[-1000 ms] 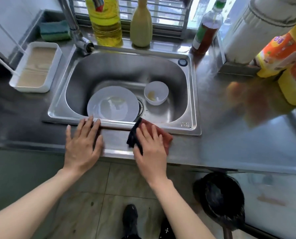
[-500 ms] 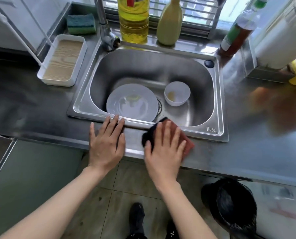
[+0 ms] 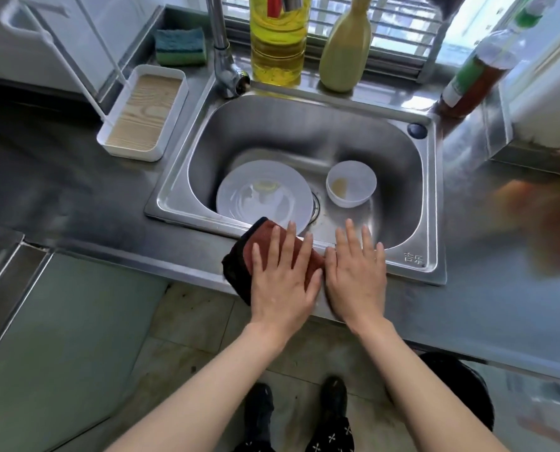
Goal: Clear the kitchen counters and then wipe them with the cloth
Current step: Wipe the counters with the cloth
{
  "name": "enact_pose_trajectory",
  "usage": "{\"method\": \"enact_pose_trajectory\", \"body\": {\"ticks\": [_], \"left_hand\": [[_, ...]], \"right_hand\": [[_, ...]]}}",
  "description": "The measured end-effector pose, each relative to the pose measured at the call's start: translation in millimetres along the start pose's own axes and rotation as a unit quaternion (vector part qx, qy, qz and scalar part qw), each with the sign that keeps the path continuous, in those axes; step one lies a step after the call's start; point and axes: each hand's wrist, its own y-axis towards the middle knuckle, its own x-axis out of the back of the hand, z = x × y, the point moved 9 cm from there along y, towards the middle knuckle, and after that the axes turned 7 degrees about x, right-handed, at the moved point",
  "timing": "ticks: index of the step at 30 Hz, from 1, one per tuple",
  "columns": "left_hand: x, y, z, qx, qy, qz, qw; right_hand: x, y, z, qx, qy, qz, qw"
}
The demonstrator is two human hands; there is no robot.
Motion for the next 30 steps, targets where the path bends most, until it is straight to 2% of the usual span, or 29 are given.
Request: {"method": "enact_pose_trajectory", "body": {"ticks": [3,7,9,11,15,17,21,23,27,30], "left_hand": [[0,6,35,0.012,0.008,0.006,1.000],[20,23,145,0.161,0.015,0.014,0.987],[27,25,172,0.203,0.008,0.006,0.979],[26,22,160,0.189,0.021,-0.008,0.982],[12,3,73,0.048,0.031,0.003,0.998],[5,1,47,0.003,0.018,0.021,1.000],[5,6,74,0.020,0.025,0.040,0.999],[9,11,110,0.070,0.030,0.038,0.996],[25,20,178,0.152,0.023,0.025,0.988],[34,27,214,0.206,0.019,0.020,0.978]], "right_hand": [[-7,-1,0,0.001,-0.022,0.014,1.000],[-3,0,-1,0.001,-0.029,-0.002,1.000],[-4,0,0,0.000,-0.031,-0.003,1.000],[-3,1,1,0.004,-0.040,-0.013,0.999],[-4,1,-1,-0.001,-0.038,-0.018,0.999],[-6,1,1,0.002,-0.037,-0.017,0.999],[0,0,-2,-0.009,-0.027,-0.025,0.999],[0,2,18,0.030,-0.028,-0.014,0.999],[-29,10,115,0.259,-0.048,0.058,0.963],[-42,18,136,0.274,-0.054,0.076,0.957]]}}
